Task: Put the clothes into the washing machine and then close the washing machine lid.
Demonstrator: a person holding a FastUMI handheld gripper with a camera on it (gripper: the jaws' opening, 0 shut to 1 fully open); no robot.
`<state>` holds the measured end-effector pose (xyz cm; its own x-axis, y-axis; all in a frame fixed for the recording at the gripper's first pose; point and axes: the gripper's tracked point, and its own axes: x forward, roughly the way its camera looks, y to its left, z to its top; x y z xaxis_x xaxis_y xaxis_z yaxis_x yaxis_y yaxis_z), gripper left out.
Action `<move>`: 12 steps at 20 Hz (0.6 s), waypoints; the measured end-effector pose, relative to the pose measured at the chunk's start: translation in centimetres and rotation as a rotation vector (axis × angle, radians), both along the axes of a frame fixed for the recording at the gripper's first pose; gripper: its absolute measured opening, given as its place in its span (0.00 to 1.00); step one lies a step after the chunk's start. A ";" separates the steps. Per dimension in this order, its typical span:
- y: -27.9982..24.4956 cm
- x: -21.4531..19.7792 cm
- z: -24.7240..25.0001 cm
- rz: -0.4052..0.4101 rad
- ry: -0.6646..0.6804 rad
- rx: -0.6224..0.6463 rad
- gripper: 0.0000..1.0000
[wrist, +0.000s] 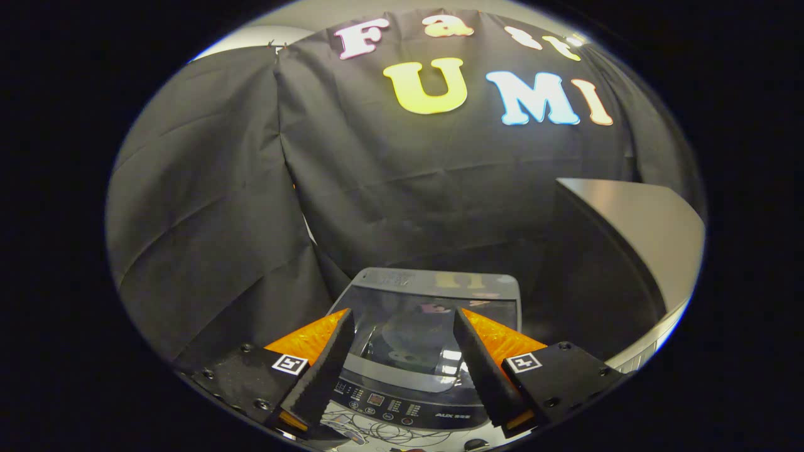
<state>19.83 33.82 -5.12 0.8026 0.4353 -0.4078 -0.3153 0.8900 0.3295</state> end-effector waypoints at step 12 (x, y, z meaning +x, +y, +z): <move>-28.5 -4.9 7.3 -0.288 -0.309 -0.054 0.98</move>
